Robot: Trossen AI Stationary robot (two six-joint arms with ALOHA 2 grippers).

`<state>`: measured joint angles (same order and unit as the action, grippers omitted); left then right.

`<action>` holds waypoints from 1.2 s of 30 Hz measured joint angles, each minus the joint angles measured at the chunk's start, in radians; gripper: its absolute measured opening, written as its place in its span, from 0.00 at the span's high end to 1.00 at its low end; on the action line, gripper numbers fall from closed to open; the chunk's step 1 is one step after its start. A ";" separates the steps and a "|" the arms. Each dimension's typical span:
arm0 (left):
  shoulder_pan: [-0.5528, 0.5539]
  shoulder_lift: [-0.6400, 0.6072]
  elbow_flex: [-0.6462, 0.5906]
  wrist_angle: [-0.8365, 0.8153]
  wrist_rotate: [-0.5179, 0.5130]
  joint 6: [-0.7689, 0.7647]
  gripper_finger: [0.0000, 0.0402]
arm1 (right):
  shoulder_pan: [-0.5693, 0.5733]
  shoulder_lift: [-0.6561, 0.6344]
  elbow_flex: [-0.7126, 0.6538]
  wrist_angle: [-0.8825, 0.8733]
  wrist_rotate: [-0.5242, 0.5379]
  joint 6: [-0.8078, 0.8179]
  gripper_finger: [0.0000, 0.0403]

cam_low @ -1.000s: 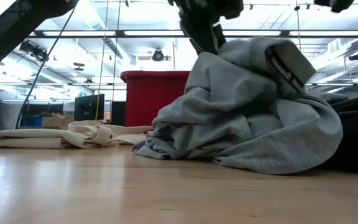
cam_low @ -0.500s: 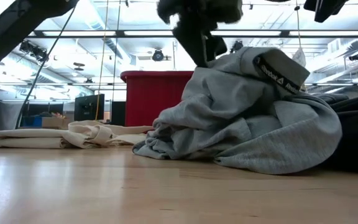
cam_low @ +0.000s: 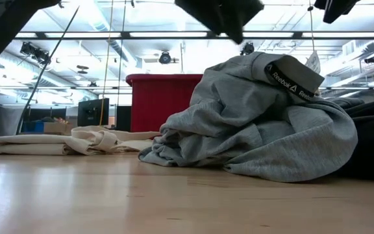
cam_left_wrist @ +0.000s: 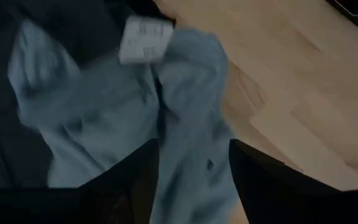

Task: Fold Laundry from Bin
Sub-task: Fold the gray shirt

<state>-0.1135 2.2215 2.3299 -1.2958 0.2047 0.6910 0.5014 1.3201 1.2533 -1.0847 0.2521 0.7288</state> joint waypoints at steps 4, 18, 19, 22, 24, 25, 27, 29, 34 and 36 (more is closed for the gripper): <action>-0.014 0.003 0.000 0.082 -0.002 0.037 0.56 | 0.000 0.000 0.000 0.004 0.011 0.007 0.78; -0.008 0.080 0.000 0.088 0.045 0.030 0.57 | 0.000 0.001 -0.002 0.036 0.006 0.031 0.78; -0.008 0.085 0.000 0.078 0.044 0.022 0.57 | 0.000 0.001 -0.002 0.037 0.005 0.033 0.78; -0.001 0.099 0.002 0.050 0.043 0.013 0.59 | 0.001 0.002 -0.002 0.036 -0.002 0.040 0.78; 0.003 0.100 0.001 0.024 0.033 0.012 0.61 | 0.000 0.002 -0.002 0.037 -0.003 0.042 0.78; 0.005 0.100 0.001 0.023 0.017 0.012 0.63 | 0.000 0.002 -0.002 0.039 -0.003 0.042 0.78; 0.009 0.100 0.001 0.026 -0.035 0.012 0.67 | 0.000 0.002 -0.002 0.043 -0.003 0.041 0.78; 0.017 0.101 0.001 0.019 -0.067 0.012 0.71 | 0.000 0.002 -0.002 0.044 -0.003 0.038 0.78; 0.043 0.102 0.000 -0.058 -0.071 0.038 0.87 | 0.000 0.002 -0.002 0.048 -0.002 0.027 0.78; 0.050 0.103 0.000 -0.059 -0.072 0.028 0.96 | 0.000 0.002 -0.002 0.047 -0.003 0.027 0.78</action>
<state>-0.0637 2.3241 2.3299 -1.3547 0.1331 0.7189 0.5014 1.3220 1.2514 -1.0380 0.2490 0.7556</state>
